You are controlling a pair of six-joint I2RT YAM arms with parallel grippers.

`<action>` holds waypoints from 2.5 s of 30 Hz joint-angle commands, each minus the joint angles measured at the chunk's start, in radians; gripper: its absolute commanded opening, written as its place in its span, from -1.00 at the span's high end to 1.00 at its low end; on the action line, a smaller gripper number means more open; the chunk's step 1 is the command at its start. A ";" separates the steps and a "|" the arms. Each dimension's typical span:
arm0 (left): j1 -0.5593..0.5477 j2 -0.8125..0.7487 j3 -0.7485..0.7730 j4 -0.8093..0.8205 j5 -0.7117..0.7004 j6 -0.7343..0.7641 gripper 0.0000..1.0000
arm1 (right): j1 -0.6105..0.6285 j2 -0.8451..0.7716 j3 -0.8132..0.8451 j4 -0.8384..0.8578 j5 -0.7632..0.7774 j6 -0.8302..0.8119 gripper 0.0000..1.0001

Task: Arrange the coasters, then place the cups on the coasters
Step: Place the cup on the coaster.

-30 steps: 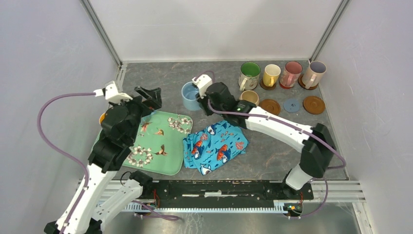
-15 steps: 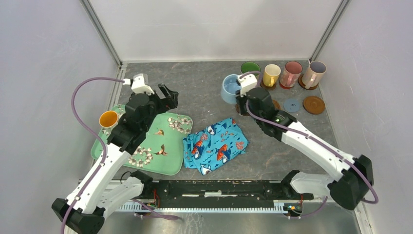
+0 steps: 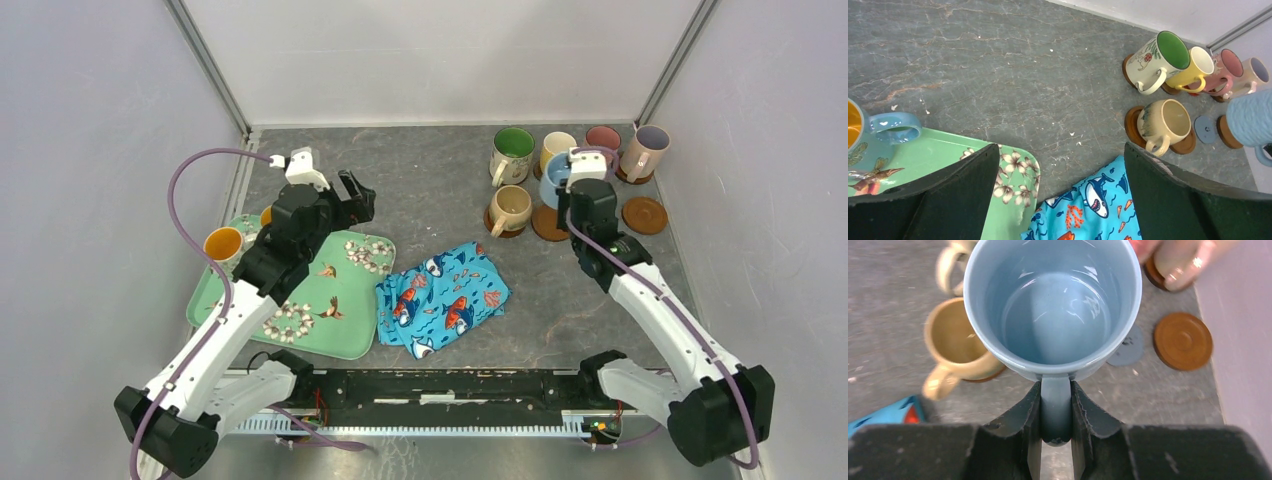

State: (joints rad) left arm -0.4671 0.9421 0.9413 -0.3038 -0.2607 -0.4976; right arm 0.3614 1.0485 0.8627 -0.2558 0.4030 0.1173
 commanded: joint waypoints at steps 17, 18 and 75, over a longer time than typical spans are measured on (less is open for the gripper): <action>-0.002 0.001 -0.020 0.059 0.022 0.093 -0.99 | -0.445 0.075 -0.097 0.290 0.045 0.107 1.00; -0.002 0.002 -0.019 0.057 0.023 0.094 -0.99 | -0.462 0.084 -0.100 0.303 0.047 0.113 1.00; -0.002 0.002 -0.003 0.034 0.002 0.125 -0.99 | -0.696 0.572 0.082 0.481 -0.049 0.188 1.00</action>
State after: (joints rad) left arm -0.4671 0.9474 0.9203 -0.2825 -0.2527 -0.4294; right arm -0.3283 1.6329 0.8818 0.0822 0.3325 0.3069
